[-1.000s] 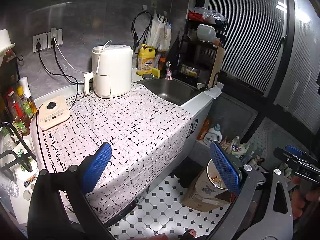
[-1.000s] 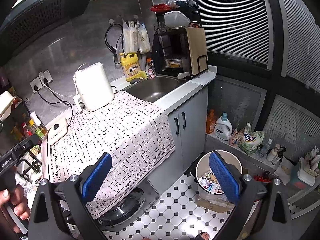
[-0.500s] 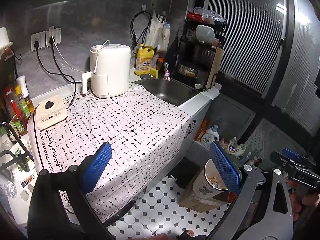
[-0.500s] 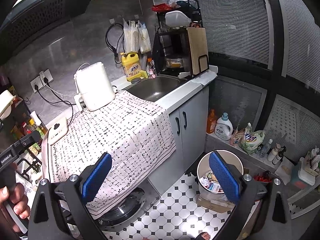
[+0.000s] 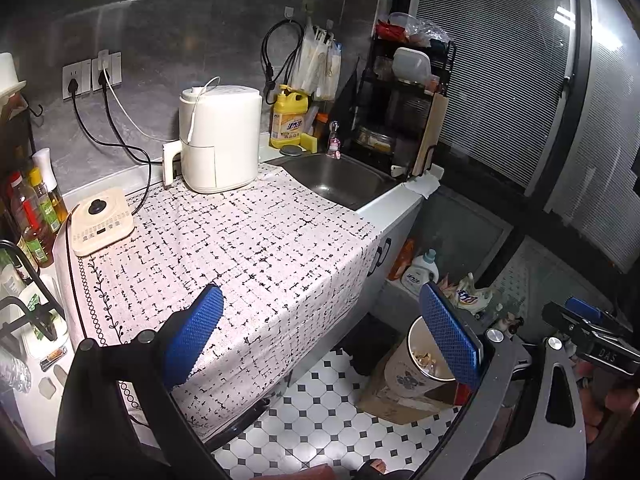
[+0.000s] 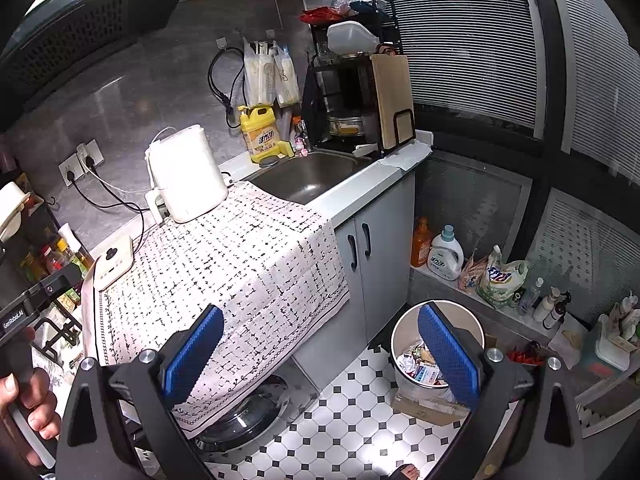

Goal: Collect trash

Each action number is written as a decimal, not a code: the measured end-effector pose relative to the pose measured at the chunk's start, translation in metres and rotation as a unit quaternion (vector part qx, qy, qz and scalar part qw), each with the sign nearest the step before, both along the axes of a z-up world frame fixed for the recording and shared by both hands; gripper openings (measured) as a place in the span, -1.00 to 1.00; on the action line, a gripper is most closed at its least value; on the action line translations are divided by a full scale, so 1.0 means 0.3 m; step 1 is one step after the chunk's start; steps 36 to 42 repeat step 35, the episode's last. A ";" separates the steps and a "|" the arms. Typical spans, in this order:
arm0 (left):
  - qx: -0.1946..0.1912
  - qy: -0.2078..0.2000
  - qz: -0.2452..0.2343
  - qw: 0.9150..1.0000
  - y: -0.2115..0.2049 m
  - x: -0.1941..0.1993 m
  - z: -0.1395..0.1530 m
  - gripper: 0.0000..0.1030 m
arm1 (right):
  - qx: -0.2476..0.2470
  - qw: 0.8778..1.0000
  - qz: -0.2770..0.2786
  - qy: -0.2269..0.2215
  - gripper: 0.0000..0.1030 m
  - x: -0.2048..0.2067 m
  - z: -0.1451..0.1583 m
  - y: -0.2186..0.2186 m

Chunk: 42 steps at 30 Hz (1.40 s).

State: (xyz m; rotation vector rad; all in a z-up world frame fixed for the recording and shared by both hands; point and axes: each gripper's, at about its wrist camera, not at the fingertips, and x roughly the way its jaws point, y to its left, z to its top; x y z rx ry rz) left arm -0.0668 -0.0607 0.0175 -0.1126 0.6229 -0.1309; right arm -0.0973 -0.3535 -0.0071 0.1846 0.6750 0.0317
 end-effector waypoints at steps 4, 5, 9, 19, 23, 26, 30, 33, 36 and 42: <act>0.001 0.002 -0.001 1.000 -0.002 0.001 -0.003 0.89 | 0.000 1.000 0.000 0.000 0.85 0.001 0.000 -0.001; 0.001 0.002 0.000 1.000 -0.004 -0.001 -0.006 0.89 | 0.000 1.000 -0.001 0.000 0.85 0.001 0.000 -0.002; 0.001 0.003 -0.001 1.000 -0.006 -0.002 -0.007 0.89 | 0.001 1.000 0.000 0.001 0.85 0.003 -0.001 -0.004; 0.006 0.008 -0.003 1.000 -0.018 -0.007 -0.024 0.89 | -0.001 1.000 -0.003 0.003 0.85 -0.012 -0.011 -0.010; 0.010 0.007 -0.013 1.000 -0.023 -0.009 -0.027 0.89 | -0.002 1.000 -0.009 0.004 0.85 -0.021 -0.019 -0.008; 0.008 0.010 -0.018 1.000 -0.024 -0.007 -0.032 0.89 | -0.004 1.000 -0.014 0.005 0.85 -0.027 -0.022 -0.007; 0.002 0.015 -0.024 1.000 -0.016 -0.001 -0.038 0.89 | -0.005 1.000 -0.019 0.009 0.85 -0.023 -0.025 -0.002; -0.002 0.013 -0.027 1.000 -0.002 -0.001 -0.043 0.89 | -0.007 1.000 -0.020 0.011 0.85 -0.022 -0.030 0.010; -0.009 0.016 -0.028 0.999 0.007 0.000 -0.053 0.89 | -0.010 1.000 -0.020 0.013 0.85 -0.022 -0.033 0.020; -0.009 0.016 -0.028 0.999 0.007 0.000 -0.053 0.89 | -0.010 1.000 -0.020 0.013 0.85 -0.022 -0.033 0.020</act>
